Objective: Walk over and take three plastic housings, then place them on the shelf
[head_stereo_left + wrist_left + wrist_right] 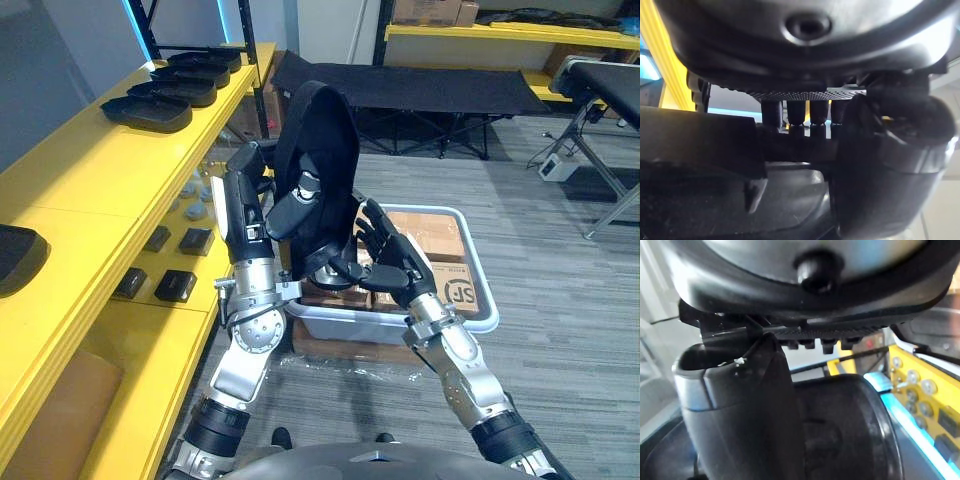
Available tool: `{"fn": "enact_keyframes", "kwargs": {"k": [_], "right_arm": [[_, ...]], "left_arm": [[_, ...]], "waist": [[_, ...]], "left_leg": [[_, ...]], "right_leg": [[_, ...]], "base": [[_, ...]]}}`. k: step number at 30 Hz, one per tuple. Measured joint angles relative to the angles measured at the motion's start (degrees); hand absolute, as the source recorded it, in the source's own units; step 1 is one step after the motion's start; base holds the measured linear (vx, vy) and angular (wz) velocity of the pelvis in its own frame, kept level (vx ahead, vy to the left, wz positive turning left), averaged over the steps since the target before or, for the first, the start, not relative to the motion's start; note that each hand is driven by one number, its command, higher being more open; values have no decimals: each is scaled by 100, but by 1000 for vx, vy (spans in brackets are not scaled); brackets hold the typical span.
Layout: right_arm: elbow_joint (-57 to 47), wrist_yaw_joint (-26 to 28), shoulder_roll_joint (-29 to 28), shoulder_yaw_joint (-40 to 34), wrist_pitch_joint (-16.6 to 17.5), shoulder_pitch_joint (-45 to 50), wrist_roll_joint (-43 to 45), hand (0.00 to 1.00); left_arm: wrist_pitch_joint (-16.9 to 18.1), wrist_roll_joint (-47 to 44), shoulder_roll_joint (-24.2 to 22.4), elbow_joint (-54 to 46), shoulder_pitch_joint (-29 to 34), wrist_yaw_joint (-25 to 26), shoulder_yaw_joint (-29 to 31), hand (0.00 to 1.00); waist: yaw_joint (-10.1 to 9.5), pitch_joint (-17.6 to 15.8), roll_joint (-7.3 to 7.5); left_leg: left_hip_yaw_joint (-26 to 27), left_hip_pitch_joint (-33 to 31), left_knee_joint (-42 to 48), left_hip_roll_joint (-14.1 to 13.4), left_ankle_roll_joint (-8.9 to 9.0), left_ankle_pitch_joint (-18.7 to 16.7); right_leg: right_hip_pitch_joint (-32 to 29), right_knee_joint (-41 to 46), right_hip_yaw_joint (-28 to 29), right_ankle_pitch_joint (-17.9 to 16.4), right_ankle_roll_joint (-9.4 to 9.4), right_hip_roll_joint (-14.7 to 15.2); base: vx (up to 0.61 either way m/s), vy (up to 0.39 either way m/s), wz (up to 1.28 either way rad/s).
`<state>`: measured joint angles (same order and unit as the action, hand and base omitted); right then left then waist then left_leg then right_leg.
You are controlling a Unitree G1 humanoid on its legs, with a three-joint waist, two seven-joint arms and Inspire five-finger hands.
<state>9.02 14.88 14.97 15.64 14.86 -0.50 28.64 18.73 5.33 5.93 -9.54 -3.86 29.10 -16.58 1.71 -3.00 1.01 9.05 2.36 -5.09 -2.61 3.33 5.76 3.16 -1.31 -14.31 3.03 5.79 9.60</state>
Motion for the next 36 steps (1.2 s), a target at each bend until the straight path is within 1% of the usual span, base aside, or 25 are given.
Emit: {"fn": "enact_keyframes", "kwargs": {"k": [3,6,7,9,13,20,21,24,27,31,33,36], "right_arm": [[0,448,89,-133,0,3,106,100],[0,589,90,-241,-1,2,105,100],[0,609,90,-249,-2,2,105,100],[0,675,90,-266,-15,3,99,100],[0,724,90,-265,-52,2,89,100],[28,737,90,-270,-60,3,80,100],[30,736,90,-272,-66,3,75,0],[48,758,91,-273,-80,2,-146,0],[215,826,90,-272,-86,-2,-146,0],[283,841,89,-270,-103,-2,-146,0],[283,824,85,-294,-100,-5,-146,0],[276,823,66,-342,-31,-20,-255,0]], "left_arm": [[22,-273,89,0,-1,-418,70,0],[89,-623,168,0,-1,-765,77,0],[135,-734,182,0,-1,-843,78,0],[269,-1112,186,0,-2,-1165,125,0],[280,-1595,189,0,-2,-1685,202,0],[279,-2167,230,0,-3,-2272,247,0],[279,-2304,231,0,-3,-2403,282,0],[279,-2397,237,0,-3,-2604,328,0],[276,-2397,237,-3,-4,-2721,328,0],[276,-2399,235,-15,-5,-2787,341,0],[274,-2564,235,-22,-4,-2876,340,0],[217,-2805,187,-24,-3,-2858,401,0]], "waist": [[6,38,-1],[7,76,-11],[7,79,-11],[9,89,-13],[6,150,-6],[7,165,6],[7,166,7],[2,169,11],[0,186,28],[1,192,37],[-2,193,38],[3,195,41]], "left_leg": [[16,0,0,-1,0,0],[27,-1,0,-1,0,-1],[31,-2,0,-1,1,-1],[41,-4,0,0,1,-1],[41,-7,0,1,0,-1],[32,-7,-1,6,-1,1],[31,-7,-1,5,-2,2],[24,-7,-1,7,-2,2],[8,-7,-1,10,-3,3],[-2,-7,-1,10,-3,4],[-7,-9,-1,10,-3,4],[-6,-12,-1,9,-3,4]], "right_leg": [[-7,-7,15,4,4,-1],[-8,-22,24,9,10,-2],[-7,-33,26,13,16,-3],[-2,-61,32,22,24,-5],[-1,-69,30,22,24,-5],[4,-66,26,22,24,-1],[5,-65,25,22,24,-1],[7,-65,17,22,24,3],[17,-65,3,22,24,5],[22,-65,-7,21,23,5],[22,-65,-13,20,22,5],[16,-66,-12,20,21,4]], "base": [[0,0,0],[0,0,0],[0,0,0],[0,0,0],[0,0,0],[0,0,0],[0,0,0],[0,0,0],[0,0,1],[0,0,0],[0,0,0],[0,0,0]]}}
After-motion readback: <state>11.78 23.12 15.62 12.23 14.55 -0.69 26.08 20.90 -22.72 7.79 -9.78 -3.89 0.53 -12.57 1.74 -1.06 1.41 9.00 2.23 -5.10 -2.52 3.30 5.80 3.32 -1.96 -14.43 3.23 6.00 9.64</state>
